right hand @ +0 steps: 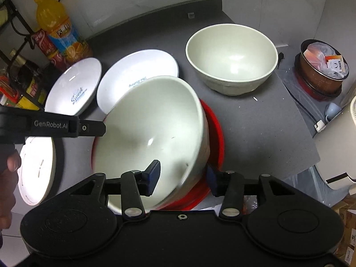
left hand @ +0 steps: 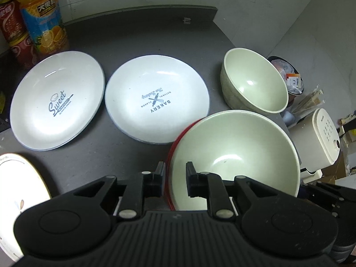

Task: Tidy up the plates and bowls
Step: 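Lower the cream bowl into the red bowl and open the right tool, then grasp the second cream bowl rim with the right tool and lift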

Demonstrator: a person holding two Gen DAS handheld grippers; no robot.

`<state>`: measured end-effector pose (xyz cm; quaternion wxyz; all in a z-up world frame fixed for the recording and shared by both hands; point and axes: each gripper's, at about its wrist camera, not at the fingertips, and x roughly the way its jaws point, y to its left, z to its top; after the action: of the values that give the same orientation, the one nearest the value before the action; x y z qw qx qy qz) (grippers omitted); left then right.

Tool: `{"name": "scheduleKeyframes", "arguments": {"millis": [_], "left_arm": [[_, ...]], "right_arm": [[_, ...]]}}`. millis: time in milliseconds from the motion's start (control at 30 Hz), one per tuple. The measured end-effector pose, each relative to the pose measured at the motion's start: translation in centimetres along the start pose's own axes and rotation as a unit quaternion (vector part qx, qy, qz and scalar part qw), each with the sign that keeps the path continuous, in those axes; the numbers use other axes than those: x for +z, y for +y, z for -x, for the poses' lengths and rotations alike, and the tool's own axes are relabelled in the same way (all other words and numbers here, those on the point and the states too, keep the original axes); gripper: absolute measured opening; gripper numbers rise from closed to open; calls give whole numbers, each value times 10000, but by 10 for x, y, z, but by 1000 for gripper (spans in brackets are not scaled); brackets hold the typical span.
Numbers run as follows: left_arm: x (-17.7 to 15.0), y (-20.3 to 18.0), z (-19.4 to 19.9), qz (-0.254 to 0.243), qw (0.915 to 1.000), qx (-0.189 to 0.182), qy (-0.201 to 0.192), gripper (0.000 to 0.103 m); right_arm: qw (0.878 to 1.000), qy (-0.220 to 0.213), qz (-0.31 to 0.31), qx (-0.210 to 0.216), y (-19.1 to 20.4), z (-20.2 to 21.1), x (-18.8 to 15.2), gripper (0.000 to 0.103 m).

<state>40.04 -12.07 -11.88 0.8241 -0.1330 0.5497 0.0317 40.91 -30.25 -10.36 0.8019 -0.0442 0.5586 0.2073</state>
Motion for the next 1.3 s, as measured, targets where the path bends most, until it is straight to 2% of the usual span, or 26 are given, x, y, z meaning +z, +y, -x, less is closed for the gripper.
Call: {"name": "scheduleKeyframes", "arguments": {"millis": [133,200,300,533,800,1100,1300], "left_arm": [[8,2,11,107,9998,10,-157,33],[13,1,17,151,9996,-12,-219,44],[20,-5,23,126,9994,-45,-324,49],[33,-24,24,64,9990,-110,-433,52],[44,-43,6,87,9984,-286,-487,52],[69,-55,-18,285,9980,-275,-501,52],[87,-62,-38,469,9973,-280,-494,52]], "right_arm": [[9996,-218,-124,125,-6,15,-1,60],[9988,-338,-159,314,-10,23,0,61],[9981,-497,-175,315,-14,31,2,61],[9965,-704,-355,276,-36,38,5,61],[9940,-822,-672,261,-70,29,13,61],[9909,-963,-909,231,-96,10,41,61],[9908,-866,-1012,242,-112,-12,60,61]]}}
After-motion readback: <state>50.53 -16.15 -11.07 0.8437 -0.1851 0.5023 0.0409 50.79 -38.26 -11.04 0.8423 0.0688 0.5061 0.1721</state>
